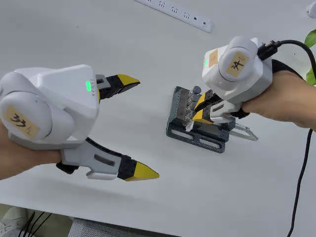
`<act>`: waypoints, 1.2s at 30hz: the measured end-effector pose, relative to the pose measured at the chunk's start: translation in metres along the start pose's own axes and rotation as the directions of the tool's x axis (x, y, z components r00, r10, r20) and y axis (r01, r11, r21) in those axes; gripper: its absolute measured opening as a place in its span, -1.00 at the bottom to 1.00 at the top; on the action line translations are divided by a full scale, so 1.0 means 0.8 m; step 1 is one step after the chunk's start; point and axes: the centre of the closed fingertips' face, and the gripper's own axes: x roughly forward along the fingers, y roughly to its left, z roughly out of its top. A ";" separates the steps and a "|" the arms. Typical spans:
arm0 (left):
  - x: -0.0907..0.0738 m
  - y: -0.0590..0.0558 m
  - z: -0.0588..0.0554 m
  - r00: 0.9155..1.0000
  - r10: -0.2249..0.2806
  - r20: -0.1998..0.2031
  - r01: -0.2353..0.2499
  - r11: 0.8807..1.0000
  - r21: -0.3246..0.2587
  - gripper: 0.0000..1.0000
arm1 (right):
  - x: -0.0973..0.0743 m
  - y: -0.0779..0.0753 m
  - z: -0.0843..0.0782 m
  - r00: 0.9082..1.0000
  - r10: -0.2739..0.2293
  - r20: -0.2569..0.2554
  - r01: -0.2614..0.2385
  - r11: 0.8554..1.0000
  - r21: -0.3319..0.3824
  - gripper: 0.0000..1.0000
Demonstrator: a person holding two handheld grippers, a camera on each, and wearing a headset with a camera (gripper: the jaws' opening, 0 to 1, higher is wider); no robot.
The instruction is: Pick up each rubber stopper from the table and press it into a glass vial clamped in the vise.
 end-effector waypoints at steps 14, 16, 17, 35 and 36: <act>-0.001 -0.001 -0.002 1.000 0.000 0.006 0.000 1.000 -0.006 0.94 | 0.004 -0.001 0.000 0.999 0.023 -0.043 -0.021 0.999 0.033 -0.90; 0.000 -0.001 -0.003 1.000 -0.001 0.002 0.001 1.000 -0.003 0.94 | 0.005 -0.003 0.000 0.999 0.029 -0.037 -0.027 0.998 0.049 -0.90; 0.000 -0.001 -0.003 1.000 -0.002 0.002 0.002 1.000 -0.005 0.94 | 0.005 -0.003 0.000 0.999 0.031 -0.037 -0.029 0.998 0.053 -0.90; 0.008 -0.003 0.003 1.000 -0.014 0.013 0.014 1.000 -0.009 0.92 | 0.008 -0.002 0.003 0.997 0.019 -0.078 -0.013 0.998 0.068 -0.90; 0.008 -0.004 0.004 1.000 -0.015 0.015 0.015 1.000 -0.008 0.92 | 0.008 -0.003 0.003 0.997 0.019 -0.077 -0.015 0.998 0.060 -0.90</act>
